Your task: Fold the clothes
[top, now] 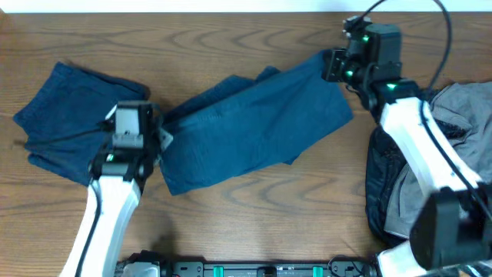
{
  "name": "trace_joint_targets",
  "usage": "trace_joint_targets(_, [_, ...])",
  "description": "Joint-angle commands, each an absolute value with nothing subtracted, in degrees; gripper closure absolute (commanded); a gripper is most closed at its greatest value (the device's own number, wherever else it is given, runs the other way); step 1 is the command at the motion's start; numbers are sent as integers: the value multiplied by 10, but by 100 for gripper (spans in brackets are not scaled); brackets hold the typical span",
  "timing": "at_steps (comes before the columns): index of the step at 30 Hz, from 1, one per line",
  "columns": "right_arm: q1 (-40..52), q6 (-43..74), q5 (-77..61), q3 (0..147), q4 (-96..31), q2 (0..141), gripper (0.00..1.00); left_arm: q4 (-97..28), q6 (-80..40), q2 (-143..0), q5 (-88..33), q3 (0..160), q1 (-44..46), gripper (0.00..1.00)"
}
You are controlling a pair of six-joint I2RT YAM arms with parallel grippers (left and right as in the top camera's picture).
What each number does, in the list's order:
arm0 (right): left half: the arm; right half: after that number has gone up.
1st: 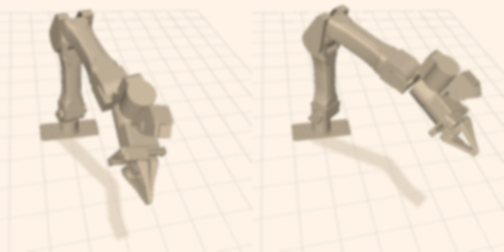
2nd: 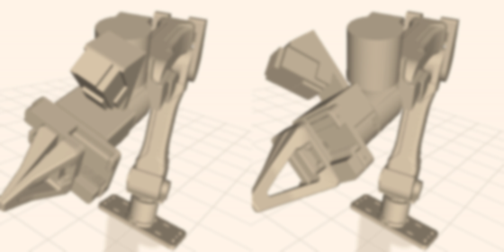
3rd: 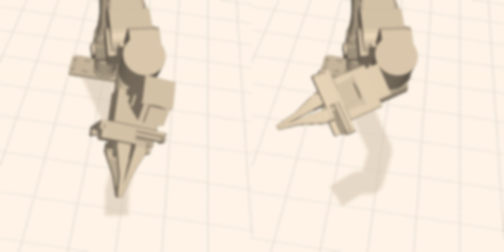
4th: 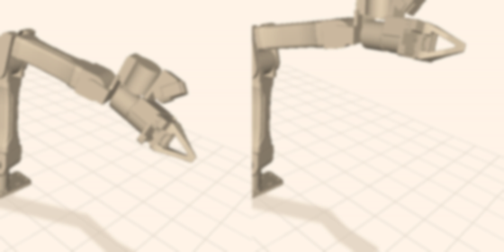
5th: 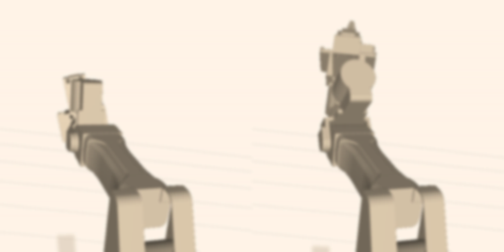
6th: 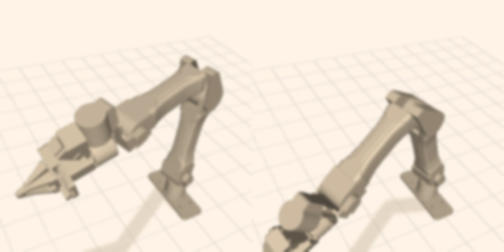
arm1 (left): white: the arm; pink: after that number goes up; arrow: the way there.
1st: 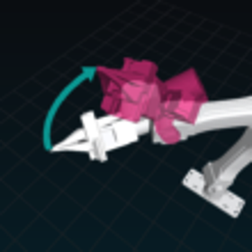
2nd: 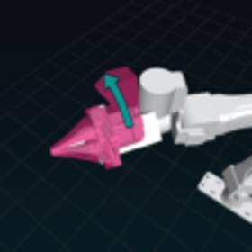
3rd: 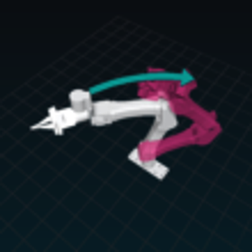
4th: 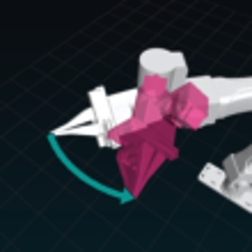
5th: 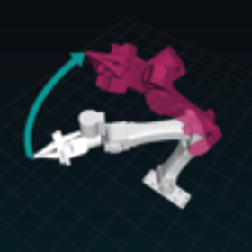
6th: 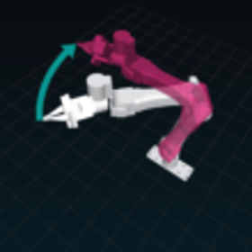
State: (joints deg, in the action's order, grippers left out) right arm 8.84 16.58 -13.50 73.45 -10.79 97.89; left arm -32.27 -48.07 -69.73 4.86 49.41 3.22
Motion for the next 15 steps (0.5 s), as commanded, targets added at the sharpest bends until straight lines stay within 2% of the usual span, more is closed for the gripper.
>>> trace_joint_targets(1, [91,156,-71,750,-63,1017,99,-291,-488,-750,142,489,22,94])
trace_joint_targets(4, [105,156,-71,750,-13,1052,99,-249,-488,-797,142,489,22,94])
trace_joint_targets(6, [114,156,-71,750,19,1074,91,-225,-488,-826,143,489,22,93])
trace_joint_targets(7, [118,156,-71,750,34,1085,82,-216,-488,-838,147,489,21,92])
trace_joint_targets(9, [125,156,-71,750,51,1098,59,-202,-488,-855,149,489,17,83])
trace_joint_targets(11, [128,155,-71,750,54,1102,37,-186,-488,-864,148,490,8,58])
trace_joint_targets(12, [128,150,-71,750,53,1101,36,-180,-488,-863,146,490,2,53])
trace_joint_targets(15, [126,138,-80,750,37,1090,33,-181,-476,-848,129,495,-13,29])
